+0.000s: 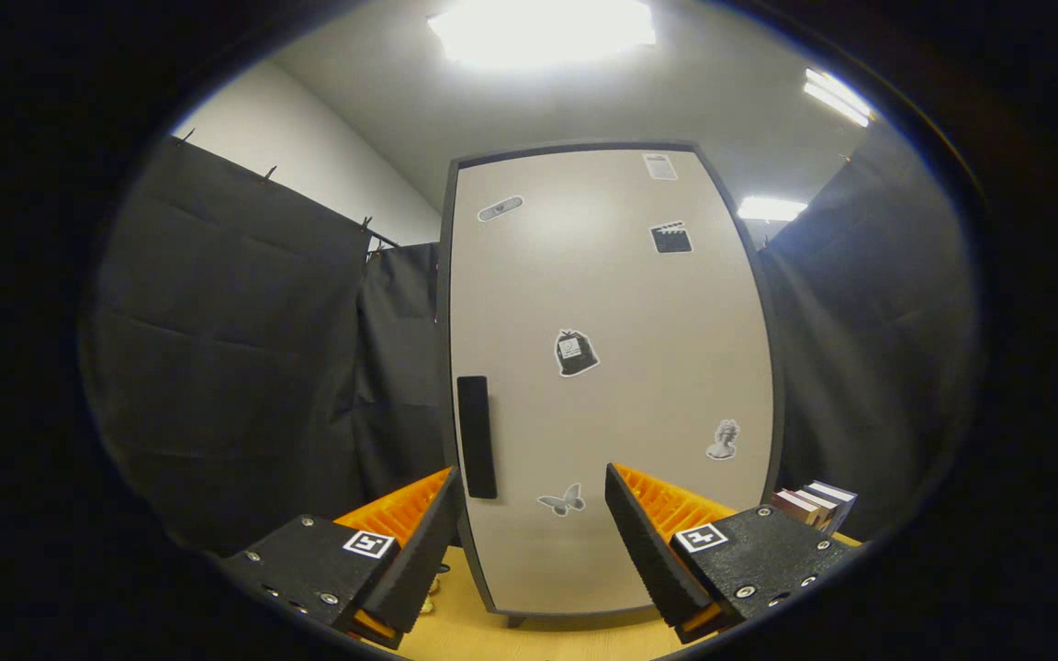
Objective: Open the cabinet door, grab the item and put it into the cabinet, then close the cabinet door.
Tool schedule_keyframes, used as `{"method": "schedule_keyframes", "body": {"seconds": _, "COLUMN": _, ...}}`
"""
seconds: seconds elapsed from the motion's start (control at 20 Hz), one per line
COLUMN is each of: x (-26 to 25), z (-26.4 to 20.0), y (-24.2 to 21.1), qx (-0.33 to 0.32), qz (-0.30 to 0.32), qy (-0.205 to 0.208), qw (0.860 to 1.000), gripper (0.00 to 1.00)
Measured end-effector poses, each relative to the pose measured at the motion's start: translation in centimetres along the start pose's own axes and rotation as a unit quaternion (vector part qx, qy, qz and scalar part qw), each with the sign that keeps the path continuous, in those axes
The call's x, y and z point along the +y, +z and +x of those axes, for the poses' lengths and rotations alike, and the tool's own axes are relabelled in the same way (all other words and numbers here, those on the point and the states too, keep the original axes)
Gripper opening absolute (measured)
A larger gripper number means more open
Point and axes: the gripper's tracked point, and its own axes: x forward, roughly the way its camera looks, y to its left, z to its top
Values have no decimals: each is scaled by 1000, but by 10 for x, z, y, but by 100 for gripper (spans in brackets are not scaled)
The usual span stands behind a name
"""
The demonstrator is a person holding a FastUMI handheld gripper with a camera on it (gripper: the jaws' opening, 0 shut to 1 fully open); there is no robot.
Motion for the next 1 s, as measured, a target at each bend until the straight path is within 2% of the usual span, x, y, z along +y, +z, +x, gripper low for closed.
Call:
{"method": "schedule_keyframes", "body": {"seconds": 0.25, "x": 24, "z": 49, "y": -10, "qx": 24, "qz": -15, "qy": 24, "qw": 999, "gripper": 95}}
{"method": "schedule_keyframes", "body": {"seconds": 0.45, "x": 34, "z": 84, "y": -18, "qx": 36, "qz": -23, "qy": 26, "qw": 999, "gripper": 93}}
{"method": "schedule_keyframes", "body": {"seconds": 0.75, "x": 39, "z": 123, "y": -34, "qx": 83, "qz": -1, "qy": 24, "qw": 996, "gripper": 72}}
{"method": "schedule_keyframes", "body": {"seconds": 0.85, "x": 49, "z": 122, "y": -43, "qx": 110, "qz": 29, "qy": 39, "qw": 993, "gripper": 58}}
{"method": "schedule_keyframes", "body": {"seconds": 0.9, "x": 47, "z": 129, "y": -41, "qx": 107, "qz": 32, "qy": 35, "qw": 993, "gripper": 35}}
{"method": "schedule_keyframes", "body": {"seconds": 1.0, "x": 47, "z": 123, "y": -41, "qx": 110, "qz": 12, "qy": 33, "qw": 993, "gripper": 28}}
